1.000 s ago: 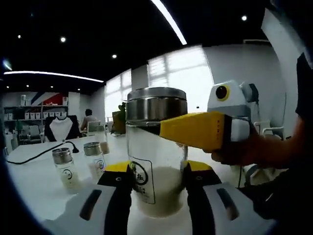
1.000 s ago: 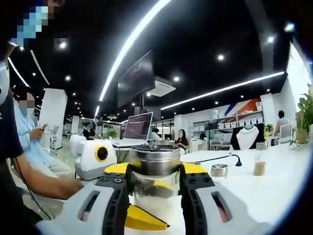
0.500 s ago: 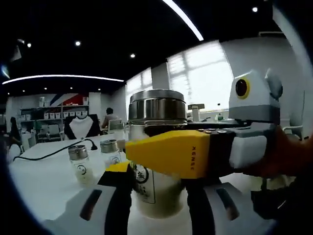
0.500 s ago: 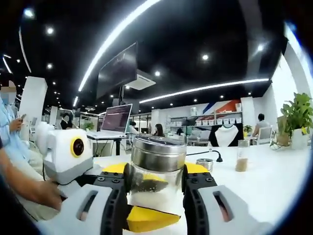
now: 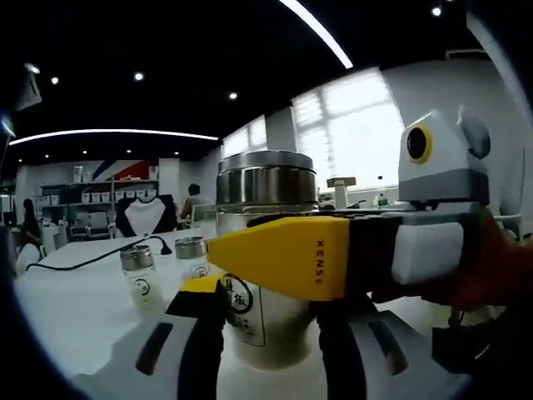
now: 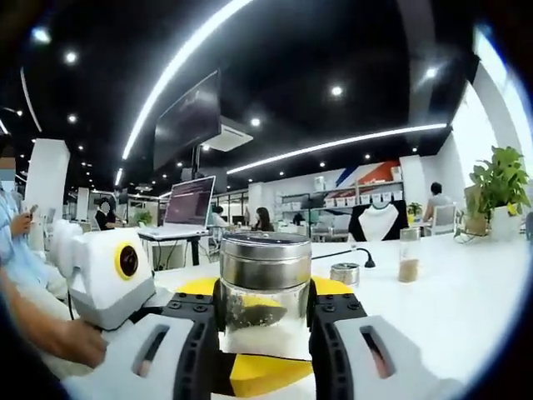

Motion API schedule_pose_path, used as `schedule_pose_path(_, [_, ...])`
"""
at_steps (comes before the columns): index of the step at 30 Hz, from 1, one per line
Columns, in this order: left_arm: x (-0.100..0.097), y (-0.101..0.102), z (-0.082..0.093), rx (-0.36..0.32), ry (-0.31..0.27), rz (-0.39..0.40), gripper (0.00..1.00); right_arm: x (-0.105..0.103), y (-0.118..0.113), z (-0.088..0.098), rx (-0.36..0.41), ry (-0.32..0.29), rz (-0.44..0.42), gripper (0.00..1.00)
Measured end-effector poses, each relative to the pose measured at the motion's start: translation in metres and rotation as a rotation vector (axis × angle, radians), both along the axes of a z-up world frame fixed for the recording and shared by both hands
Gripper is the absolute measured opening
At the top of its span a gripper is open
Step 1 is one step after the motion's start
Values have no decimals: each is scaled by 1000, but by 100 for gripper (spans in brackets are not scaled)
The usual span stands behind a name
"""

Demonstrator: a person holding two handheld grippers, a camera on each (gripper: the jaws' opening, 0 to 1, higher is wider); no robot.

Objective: Rotate the seasoning bottle until the label or dispensing opening points toward the visible target arrow and the bottle remains upright within the marked orientation range

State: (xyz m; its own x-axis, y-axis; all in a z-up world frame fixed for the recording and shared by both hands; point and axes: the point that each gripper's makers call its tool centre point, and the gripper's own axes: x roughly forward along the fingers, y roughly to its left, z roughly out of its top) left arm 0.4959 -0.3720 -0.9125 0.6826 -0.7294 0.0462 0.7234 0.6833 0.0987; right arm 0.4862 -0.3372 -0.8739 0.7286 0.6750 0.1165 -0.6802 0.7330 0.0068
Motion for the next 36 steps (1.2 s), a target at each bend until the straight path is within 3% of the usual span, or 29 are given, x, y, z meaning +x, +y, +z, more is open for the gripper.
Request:
schedule_pose_path(7, [-9, -5, -3, 25, 20, -125, 46, -6, -3, -1, 22, 35, 85, 37])
schedule_pose_path(10, [-15, -7, -3, 8, 52, -185, 45, -15, 0, 0, -20, 0, 148, 37])
schedule_pose_path(15, [-21, -6, -1, -26, 72, -257, 45, -24, 2, 4, -21, -17, 196, 37])
schedule_pose_path(29, [-42, -9, -1, -8, 47, -421, 45, -47, 6, 3, -16, -52, 380, 37])
schedule_pose_path(32, [-46, -10, -2, -2, 46, -441, 45, -50, 5, 1, 7, -44, 408, 38])
schedule_pose_path(36, [-38, -10, -6, 16, 51, -372, 44, -42, 3, -2, 15, -25, 371, 38])
